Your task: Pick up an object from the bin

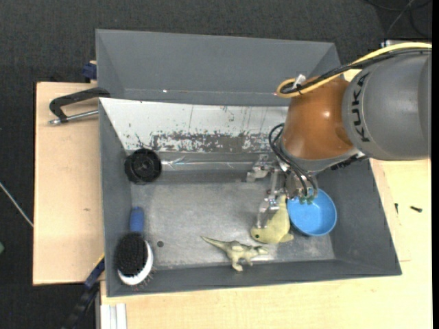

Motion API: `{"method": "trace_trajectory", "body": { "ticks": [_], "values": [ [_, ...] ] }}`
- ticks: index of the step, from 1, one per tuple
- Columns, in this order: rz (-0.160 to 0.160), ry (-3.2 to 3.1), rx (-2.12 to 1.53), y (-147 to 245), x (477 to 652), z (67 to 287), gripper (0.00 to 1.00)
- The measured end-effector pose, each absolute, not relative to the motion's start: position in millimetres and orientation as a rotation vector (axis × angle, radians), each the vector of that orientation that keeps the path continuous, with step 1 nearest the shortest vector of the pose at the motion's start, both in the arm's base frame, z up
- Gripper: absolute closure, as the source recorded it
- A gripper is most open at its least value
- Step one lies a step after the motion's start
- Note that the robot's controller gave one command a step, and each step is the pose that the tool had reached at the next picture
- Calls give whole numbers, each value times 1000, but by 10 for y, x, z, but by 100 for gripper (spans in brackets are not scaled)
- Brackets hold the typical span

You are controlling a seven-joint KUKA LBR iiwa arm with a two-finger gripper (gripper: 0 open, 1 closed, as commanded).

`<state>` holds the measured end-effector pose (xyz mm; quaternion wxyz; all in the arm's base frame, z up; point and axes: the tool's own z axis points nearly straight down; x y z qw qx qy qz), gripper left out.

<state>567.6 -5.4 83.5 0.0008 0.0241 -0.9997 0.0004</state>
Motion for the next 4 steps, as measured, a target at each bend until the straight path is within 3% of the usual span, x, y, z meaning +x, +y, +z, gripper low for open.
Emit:
{"method": "trace_trajectory", "body": {
  "ticks": [1,2,3,4],
  "values": [
    [4,-3135,148,-960,5104,1046,0],
    [-3,-3151,199,-942,4988,736,0],
    [1,-3147,193,-1079,5009,889,0],
    [-2,-3130,275,-896,4912,914,0]
  ]
}}
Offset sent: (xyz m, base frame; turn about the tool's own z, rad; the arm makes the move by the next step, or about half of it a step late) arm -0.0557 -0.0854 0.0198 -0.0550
